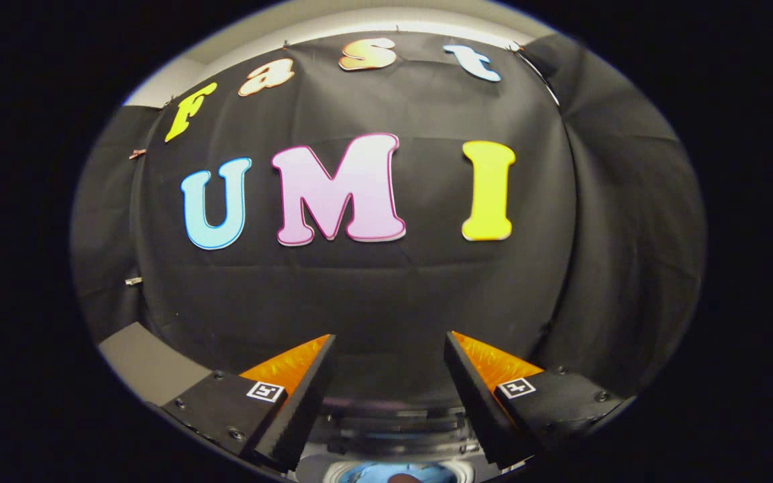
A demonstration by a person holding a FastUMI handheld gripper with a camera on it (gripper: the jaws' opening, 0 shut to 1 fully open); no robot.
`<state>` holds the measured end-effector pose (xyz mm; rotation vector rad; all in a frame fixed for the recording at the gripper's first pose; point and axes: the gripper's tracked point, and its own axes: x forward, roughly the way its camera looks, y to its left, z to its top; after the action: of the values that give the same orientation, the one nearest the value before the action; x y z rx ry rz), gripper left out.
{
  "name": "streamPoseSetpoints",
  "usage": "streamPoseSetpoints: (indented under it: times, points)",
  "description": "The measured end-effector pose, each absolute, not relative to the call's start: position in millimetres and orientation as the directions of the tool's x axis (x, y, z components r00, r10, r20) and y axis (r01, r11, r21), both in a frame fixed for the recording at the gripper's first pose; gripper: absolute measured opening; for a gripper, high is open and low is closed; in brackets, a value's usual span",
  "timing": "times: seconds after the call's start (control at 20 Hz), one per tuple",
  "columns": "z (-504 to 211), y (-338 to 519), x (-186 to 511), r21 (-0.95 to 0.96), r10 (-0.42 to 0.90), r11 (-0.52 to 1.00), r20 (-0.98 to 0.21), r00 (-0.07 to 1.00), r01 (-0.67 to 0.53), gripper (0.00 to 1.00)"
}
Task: Put the clothes into the washing machine and then close the washing machine lid.
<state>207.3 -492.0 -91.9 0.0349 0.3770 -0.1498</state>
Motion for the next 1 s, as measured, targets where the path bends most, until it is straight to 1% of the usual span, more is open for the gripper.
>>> streamPoseSetpoints:
  times: [0.05, 0.2, 0.3, 0.35, 0.45, 0.75, 1.0]
  points:
    - [-100, -489, 215, 0.015, -0.13, 0.989, -0.389, 0.912, 0.147, 0.99]
    - [-146, -502, 237, -0.024, -0.198, 0.976, -0.498, 0.844, 0.214, 0.98]
    - [-184, -504, 231, -0.034, -0.22, 0.968, -0.59, 0.777, 0.249, 0.98]
    - [-204, -500, 220, -0.011, -0.205, 0.966, -0.643, 0.738, 0.259, 0.98]
    - [-209, -494, 218, -0.059, -0.197, 0.976, -0.647, 0.736, 0.209, 1.0]
    - [-206, -499, 213, -0.06, -0.22, 0.969, -0.654, 0.724, 0.24, 1.0]
    - [-204, -497, 214, -0.056, -0.207, 0.973, -0.641, 0.74, 0.223, 1.0]
